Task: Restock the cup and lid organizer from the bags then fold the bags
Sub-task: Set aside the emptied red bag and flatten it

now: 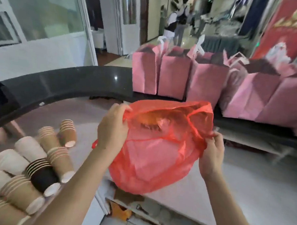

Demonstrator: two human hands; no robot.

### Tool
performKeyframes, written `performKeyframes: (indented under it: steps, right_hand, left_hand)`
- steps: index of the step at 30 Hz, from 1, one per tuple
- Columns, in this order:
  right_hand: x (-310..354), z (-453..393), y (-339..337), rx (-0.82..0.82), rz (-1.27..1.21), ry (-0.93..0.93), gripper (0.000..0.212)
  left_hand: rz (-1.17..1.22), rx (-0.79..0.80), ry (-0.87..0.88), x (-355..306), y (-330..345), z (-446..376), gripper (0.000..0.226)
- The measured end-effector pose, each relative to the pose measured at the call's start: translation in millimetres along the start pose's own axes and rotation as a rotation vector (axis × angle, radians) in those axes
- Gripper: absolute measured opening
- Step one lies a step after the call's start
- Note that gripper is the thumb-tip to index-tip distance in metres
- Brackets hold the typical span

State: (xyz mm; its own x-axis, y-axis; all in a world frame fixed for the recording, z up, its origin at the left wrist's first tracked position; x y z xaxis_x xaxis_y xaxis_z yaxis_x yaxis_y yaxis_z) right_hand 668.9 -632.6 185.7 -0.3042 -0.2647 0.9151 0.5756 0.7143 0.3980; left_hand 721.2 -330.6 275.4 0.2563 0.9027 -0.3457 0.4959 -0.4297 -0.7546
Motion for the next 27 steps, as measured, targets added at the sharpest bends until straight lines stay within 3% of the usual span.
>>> performKeyframes:
  steps: [3,6,9,13,16,19,21,24,27]
  right_hand:
    - [17.0,-14.0,-44.3,-0.102,0.085,-0.138,0.029]
    - [16.9,-25.0,-86.4,-0.165,0.241,-0.194,0.023]
    - [2.7,-28.3,-120.2,-0.174,0.452,-0.13,0.022]
    - [-44.6,-20.9,-161.7,-0.083,0.758,0.091,0.017]
    - [-62.2,-6.3,-175.2,-0.023,0.844,0.163,0.005]
    - [-87.3,0.8,-190.3,0.012,0.901,0.258,0.01]
    - [-102.5,-1.5,-203.4,-0.033,0.961,0.317,0.012]
    - [-106.4,-8.8,-209.2,-0.113,0.852,0.288,0.019]
    - [-97.6,-18.2,-207.1,-0.157,0.74,0.209,0.051]
  left_hand:
    - [0.051,-0.132,0.112,-42.1,4.1,-12.8,0.051]
    - [0.082,-0.128,0.208,-59.6,31.5,-9.5,0.056]
    - [0.061,0.054,0.258,-59.3,86.6,4.2,0.063]
    - [-0.106,0.411,0.326,-48.5,165.3,37.0,0.069]
    - [-0.241,0.645,0.421,-43.7,214.7,68.0,0.073]
    - [-0.297,0.89,0.448,-35.4,244.4,92.1,0.075]
    - [-0.3,0.957,0.449,-27.9,255.2,97.2,0.073]
    - [-0.273,0.974,0.434,-15.7,266.3,90.7,0.07]
    - [-0.2,0.957,0.422,-2.7,279.7,77.8,0.066]
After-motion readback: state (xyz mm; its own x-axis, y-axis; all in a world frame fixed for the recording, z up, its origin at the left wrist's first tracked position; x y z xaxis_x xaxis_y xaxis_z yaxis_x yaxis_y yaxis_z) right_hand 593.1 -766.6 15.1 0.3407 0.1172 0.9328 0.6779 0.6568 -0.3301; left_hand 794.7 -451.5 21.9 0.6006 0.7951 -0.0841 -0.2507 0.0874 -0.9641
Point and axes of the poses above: each hand's wrist, its own z-axis away from the middle knuckle, its own y-axis out of the palm, x = y × z, the point moved 4 cm from there along -z, towards the middle knuckle, and after that the axes turned 12 degrees about -z, right-handed, at the moved point
